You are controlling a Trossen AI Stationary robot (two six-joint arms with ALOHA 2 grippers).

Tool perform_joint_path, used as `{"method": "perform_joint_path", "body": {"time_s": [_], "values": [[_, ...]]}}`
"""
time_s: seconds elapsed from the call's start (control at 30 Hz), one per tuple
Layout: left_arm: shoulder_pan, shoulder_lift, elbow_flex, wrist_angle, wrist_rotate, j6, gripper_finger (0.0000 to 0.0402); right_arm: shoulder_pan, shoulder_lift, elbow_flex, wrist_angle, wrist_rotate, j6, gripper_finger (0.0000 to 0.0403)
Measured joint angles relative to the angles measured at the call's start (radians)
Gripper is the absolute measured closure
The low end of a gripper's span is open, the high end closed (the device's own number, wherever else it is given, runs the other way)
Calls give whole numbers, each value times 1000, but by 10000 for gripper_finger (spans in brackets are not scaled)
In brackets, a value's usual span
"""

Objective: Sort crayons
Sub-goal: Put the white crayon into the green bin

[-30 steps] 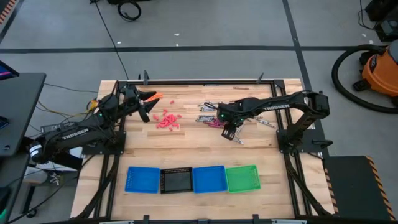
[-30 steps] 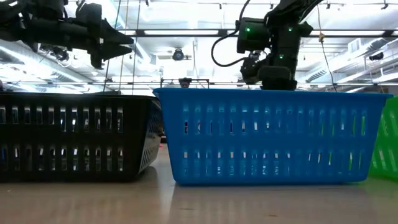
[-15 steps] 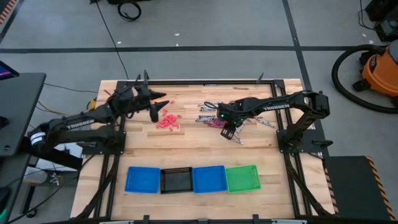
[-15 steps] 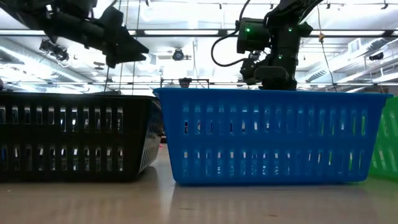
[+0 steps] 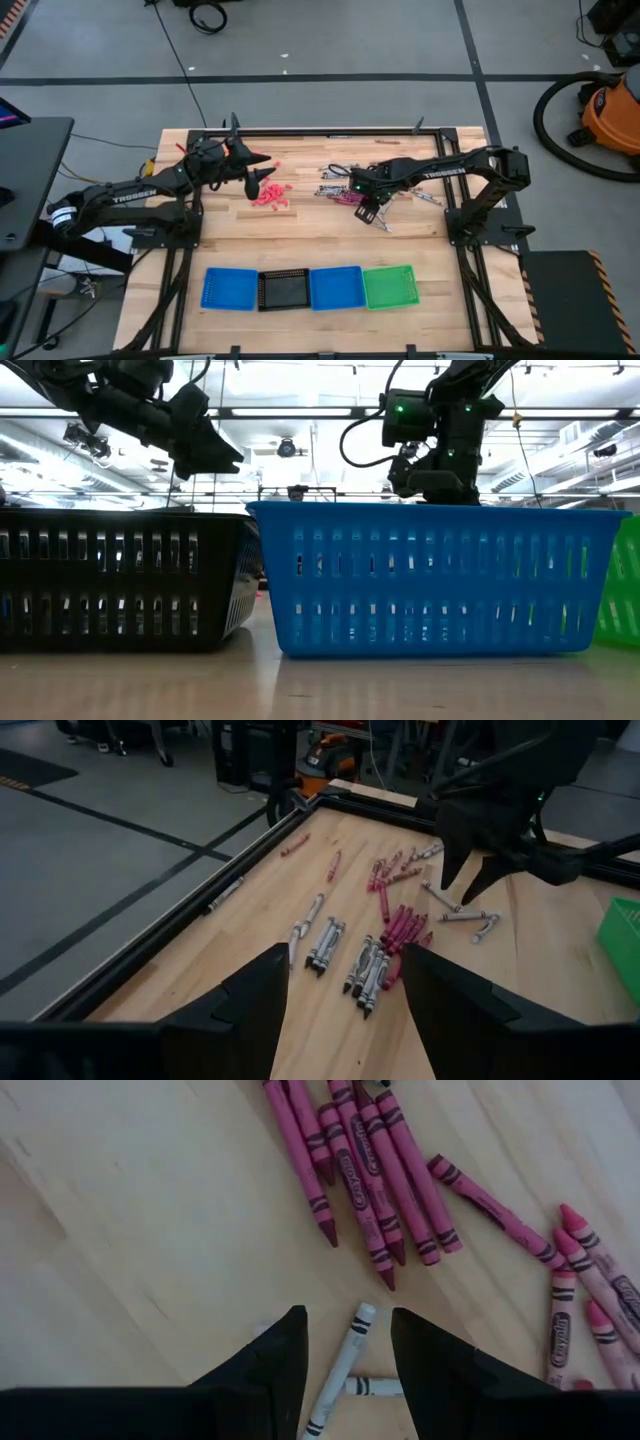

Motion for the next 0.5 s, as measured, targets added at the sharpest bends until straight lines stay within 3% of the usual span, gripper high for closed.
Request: {"method": "perform_joint_path", "body": {"time_s": [0.5], "values": [[0, 0, 0, -24, 0, -7, 196, 19, 0, -17, -37, 20, 58, 250]]}}
